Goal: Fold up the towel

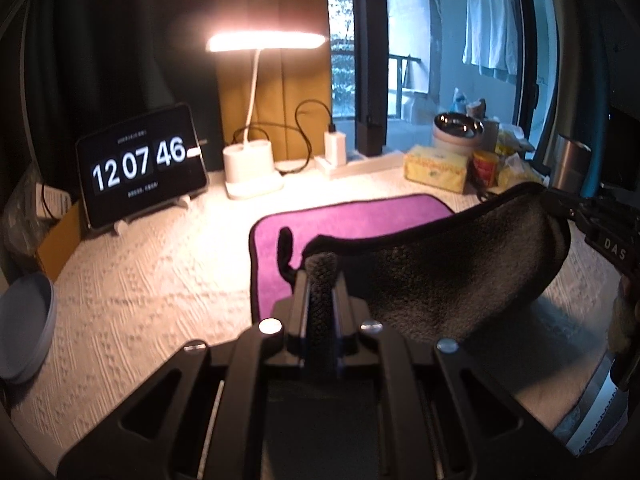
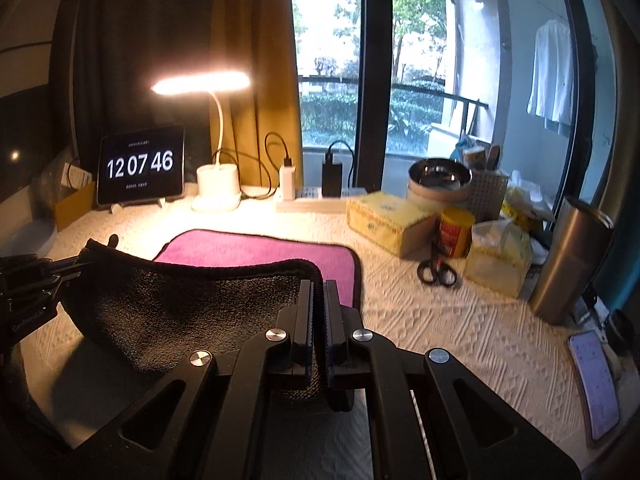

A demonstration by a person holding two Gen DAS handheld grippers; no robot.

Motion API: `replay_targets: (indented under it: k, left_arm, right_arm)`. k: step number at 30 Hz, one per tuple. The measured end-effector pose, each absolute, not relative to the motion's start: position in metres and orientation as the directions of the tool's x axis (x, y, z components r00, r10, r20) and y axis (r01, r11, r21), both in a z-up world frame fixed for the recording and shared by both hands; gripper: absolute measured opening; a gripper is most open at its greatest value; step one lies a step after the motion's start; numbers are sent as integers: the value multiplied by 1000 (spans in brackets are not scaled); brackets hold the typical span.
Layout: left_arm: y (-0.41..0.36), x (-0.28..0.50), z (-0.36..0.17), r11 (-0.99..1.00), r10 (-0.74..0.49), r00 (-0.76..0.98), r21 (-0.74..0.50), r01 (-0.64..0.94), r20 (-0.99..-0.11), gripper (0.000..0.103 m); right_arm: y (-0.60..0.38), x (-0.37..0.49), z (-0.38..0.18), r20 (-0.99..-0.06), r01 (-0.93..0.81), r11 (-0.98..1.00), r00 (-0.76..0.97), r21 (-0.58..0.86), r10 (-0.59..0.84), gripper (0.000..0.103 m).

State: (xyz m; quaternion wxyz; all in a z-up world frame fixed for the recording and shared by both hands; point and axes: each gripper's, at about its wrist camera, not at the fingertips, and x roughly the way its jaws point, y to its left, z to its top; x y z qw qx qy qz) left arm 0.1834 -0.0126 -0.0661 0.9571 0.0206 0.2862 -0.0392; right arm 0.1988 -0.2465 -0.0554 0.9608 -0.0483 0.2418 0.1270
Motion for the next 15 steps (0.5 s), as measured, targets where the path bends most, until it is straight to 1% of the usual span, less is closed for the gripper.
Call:
replay_targets:
  k: [8,15]
  left_arm:
    - [-12,201,-49,996,-67,864,16,87,-498,9]
    - [-9,217,-44,997,-59,874,21,78,-483,9]
  right_arm:
    - [-245,214,-42,-430,-261,964,877,-50,215,5]
    - [-242,231,-36,-402,-265,963,889,-57,221,5]
